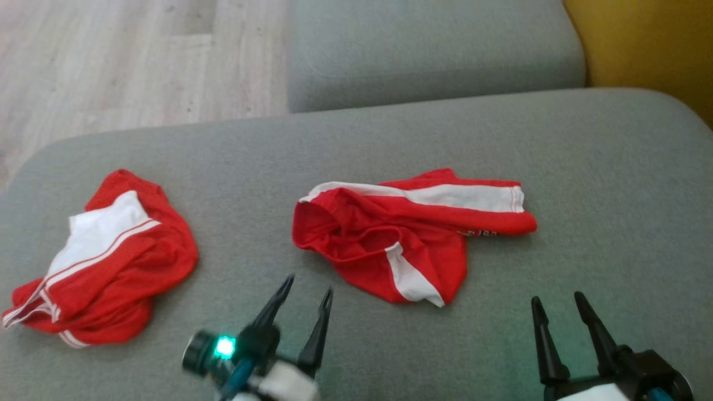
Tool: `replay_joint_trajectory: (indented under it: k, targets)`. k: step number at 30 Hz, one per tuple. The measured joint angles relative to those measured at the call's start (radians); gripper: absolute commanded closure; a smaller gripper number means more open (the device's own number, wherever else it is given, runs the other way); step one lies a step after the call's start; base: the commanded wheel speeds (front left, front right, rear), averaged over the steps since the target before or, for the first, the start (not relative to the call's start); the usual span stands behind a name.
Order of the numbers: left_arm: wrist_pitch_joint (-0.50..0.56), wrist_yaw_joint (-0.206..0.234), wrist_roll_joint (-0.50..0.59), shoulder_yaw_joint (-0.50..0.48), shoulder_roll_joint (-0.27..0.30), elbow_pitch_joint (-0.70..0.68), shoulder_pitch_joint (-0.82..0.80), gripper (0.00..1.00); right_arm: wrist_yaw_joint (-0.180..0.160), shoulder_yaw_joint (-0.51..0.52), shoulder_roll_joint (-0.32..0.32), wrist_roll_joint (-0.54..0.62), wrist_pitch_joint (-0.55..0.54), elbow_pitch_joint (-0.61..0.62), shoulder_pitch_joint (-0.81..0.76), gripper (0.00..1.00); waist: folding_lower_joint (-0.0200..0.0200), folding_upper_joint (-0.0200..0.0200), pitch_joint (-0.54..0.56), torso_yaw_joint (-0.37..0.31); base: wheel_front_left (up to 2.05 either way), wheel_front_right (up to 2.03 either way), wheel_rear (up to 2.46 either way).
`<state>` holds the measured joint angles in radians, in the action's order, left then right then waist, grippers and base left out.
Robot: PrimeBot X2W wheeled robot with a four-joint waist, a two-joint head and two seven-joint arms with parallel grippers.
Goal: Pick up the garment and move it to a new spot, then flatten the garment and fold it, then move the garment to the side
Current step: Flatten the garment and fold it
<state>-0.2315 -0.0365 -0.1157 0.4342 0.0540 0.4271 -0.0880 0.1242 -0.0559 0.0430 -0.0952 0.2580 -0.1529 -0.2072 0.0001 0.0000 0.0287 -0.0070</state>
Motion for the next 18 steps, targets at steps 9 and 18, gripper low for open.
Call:
replay_joint_trajectory:
  k: [9, 18]
  targets:
    - [0.256, -0.027, 0.035, 0.166, -0.003, 0.092, -0.250, 0.00, 0.000, -0.017, 0.000, 0.010, 0.000, 0.004, 0.041, 0.00, 0.0001, 0.0000, -0.075, -0.052, 0.00, 0.00, 0.00]
    - [0.405, -0.046, 0.119, 0.239, 0.001, 0.132, -0.412, 0.00, 0.000, -0.039, 0.000, 0.016, 0.000, 0.003, 0.095, 0.00, 0.0002, 0.0000, -0.149, -0.099, 0.00, 0.00, 0.00]
